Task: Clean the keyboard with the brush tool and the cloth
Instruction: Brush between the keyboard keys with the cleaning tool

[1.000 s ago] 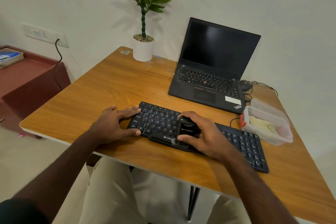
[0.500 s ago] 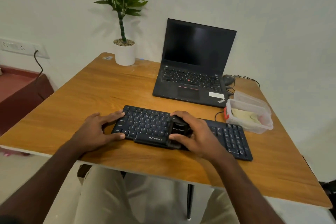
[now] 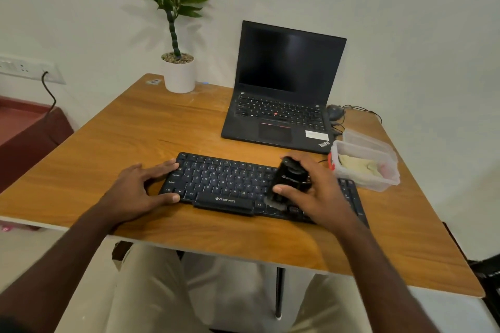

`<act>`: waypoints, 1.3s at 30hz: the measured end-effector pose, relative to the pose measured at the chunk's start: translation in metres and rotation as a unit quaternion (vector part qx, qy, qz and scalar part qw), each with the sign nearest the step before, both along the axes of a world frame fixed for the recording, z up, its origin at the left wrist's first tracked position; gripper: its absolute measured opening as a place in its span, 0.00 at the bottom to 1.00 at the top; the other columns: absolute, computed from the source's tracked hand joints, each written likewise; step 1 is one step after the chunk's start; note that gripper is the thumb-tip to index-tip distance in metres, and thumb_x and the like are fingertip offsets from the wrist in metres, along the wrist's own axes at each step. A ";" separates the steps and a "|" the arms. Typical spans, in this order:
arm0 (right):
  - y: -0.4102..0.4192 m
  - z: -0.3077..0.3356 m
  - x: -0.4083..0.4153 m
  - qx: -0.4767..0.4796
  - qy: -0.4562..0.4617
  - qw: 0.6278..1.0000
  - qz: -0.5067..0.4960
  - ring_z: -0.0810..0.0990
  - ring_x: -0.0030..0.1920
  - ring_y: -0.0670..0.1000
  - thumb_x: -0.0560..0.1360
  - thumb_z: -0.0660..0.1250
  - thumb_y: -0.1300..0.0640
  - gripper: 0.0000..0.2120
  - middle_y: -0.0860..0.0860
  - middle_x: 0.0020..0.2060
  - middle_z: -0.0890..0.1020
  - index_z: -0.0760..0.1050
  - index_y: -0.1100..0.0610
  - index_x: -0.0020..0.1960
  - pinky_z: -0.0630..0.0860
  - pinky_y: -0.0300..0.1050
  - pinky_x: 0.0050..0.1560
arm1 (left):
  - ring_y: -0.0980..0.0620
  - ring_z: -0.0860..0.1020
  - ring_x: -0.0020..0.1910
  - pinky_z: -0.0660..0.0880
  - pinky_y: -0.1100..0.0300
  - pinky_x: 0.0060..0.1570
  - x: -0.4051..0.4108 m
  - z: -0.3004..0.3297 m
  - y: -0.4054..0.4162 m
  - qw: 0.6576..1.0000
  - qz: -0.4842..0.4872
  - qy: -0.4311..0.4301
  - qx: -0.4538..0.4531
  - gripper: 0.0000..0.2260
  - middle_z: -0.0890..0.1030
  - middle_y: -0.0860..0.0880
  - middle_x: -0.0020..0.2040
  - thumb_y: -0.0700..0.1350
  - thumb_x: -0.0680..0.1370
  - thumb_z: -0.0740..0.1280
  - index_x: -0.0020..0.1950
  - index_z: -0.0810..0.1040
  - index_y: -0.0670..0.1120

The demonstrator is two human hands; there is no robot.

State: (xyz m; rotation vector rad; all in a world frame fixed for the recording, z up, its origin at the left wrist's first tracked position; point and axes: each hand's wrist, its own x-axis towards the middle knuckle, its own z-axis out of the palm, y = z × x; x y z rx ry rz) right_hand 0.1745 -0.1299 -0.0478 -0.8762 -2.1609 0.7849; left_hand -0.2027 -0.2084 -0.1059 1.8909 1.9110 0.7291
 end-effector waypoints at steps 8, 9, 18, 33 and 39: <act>0.010 -0.002 0.014 -0.005 -0.086 0.996 0.039 0.80 0.56 0.42 0.76 0.74 0.52 0.24 0.40 0.58 0.79 0.71 0.46 0.69 0.80 0.38 0.53 | 0.47 0.73 0.55 0.72 0.44 0.58 0.000 0.005 -0.003 0.998 0.032 -0.048 0.000 0.37 0.74 0.57 0.55 0.73 0.61 0.65 0.69 0.67 0.67; 0.011 0.000 0.024 -0.007 -0.094 0.995 0.038 0.80 0.56 0.41 0.75 0.74 0.52 0.24 0.39 0.57 0.79 0.71 0.45 0.69 0.79 0.36 0.52 | 0.49 0.72 0.54 0.72 0.45 0.57 -0.001 0.004 -0.003 0.998 0.031 -0.048 0.000 0.37 0.72 0.57 0.54 0.74 0.61 0.65 0.69 0.66 0.67; 0.009 0.004 0.038 0.023 -0.038 0.999 0.012 0.80 0.55 0.44 0.71 0.78 0.56 0.24 0.36 0.56 0.78 0.73 0.47 0.64 0.76 0.32 0.51 | 0.56 0.58 0.76 0.48 0.37 0.75 0.055 -0.007 0.004 0.990 0.021 0.107 0.089 0.44 0.63 0.54 0.77 0.80 0.65 0.59 0.74 0.67 0.56; 0.014 -0.001 -0.001 0.021 -0.067 0.996 0.058 0.80 0.54 0.45 0.75 0.75 0.55 0.23 0.41 0.56 0.80 0.73 0.51 0.68 0.80 0.41 0.50 | 0.56 0.62 0.76 0.52 0.34 0.73 0.102 -0.010 0.027 0.975 0.015 0.203 0.092 0.47 0.68 0.57 0.75 0.84 0.64 0.51 0.74 0.70 0.55; 0.018 0.010 0.038 -0.008 -0.034 0.999 0.003 0.80 0.56 0.45 0.73 0.77 0.56 0.23 0.38 0.55 0.80 0.74 0.49 0.66 0.81 0.41 0.52 | 0.56 0.62 0.76 0.51 0.35 0.73 0.097 -0.006 0.031 0.976 0.011 0.194 0.093 0.48 0.68 0.57 0.75 0.84 0.63 0.49 0.74 0.70 0.55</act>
